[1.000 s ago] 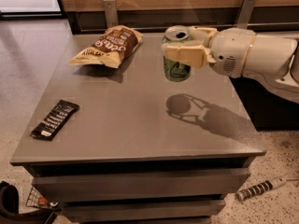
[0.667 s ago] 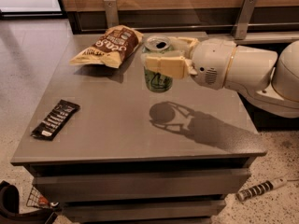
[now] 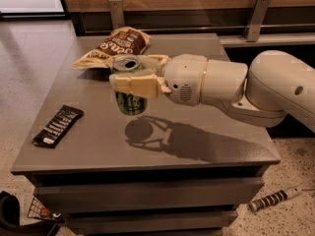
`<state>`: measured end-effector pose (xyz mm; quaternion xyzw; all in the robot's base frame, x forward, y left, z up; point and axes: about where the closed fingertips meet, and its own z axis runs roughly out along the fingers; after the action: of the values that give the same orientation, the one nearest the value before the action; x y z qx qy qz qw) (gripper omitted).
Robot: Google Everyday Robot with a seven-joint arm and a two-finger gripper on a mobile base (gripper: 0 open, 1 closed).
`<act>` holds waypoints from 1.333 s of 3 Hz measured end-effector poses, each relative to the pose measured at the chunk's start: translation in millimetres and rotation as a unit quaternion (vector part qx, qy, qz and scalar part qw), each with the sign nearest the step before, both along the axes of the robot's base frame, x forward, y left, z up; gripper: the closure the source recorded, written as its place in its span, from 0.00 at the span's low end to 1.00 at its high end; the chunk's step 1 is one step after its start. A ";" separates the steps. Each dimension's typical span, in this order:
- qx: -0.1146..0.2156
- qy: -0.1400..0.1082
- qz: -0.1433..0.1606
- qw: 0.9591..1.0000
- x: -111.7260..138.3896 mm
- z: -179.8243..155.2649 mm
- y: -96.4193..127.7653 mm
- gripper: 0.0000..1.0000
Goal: Move green can near rxbar chocolate
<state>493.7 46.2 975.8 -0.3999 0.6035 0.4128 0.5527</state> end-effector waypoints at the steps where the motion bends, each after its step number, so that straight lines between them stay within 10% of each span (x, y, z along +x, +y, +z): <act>1: 0.000 0.000 0.000 1.000 0.0 0.0 0.1 1.00; 4: 0.010 0.043 -0.021 0.999 1.7 -75.5 56.1 1.00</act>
Offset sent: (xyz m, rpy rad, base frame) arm 0.0073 0.0456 -0.0612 0.0132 0.0847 -0.0224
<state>495.5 102.3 900.3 -0.3634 0.6310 0.4236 0.5389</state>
